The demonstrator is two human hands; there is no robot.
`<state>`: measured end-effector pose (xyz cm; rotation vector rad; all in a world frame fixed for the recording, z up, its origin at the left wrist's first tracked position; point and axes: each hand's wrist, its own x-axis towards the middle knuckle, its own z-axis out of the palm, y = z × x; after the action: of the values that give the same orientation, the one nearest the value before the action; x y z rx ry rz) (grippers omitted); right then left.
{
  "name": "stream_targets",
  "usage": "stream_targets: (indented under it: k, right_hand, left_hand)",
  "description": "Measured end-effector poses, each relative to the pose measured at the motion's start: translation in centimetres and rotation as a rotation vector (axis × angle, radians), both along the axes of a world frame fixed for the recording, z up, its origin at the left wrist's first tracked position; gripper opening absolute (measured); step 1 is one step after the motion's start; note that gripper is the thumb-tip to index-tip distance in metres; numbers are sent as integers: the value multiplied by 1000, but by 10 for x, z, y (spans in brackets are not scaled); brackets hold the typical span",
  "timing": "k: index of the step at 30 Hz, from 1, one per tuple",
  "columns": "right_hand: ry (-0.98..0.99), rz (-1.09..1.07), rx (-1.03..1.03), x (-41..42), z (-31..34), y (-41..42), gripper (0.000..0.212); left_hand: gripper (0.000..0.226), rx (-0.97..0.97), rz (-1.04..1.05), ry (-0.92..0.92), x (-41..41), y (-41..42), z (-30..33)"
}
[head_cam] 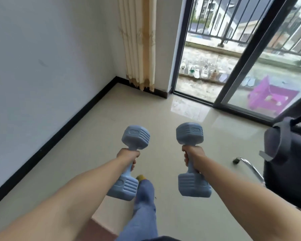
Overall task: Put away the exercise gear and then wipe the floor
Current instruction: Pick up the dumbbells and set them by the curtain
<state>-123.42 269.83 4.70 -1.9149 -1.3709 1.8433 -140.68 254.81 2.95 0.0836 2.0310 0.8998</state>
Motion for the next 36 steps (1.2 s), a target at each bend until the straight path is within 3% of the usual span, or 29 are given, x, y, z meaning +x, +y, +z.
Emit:
stream_targets:
  k: [13, 27, 36]
  right_hand:
    - [-27, -177, -12, -223, -9, 223, 14]
    - [-158, -123, -146, -420, -81, 434, 14]
    - [-184, -210, -205, -521, -173, 538, 12]
  left_hand:
    - [15, -58, -128, 8, -251, 239, 8]
    - [12, -209, -144, -108, -464, 463, -74]
    - [17, -292, -286, -165, -559, 602, -167]
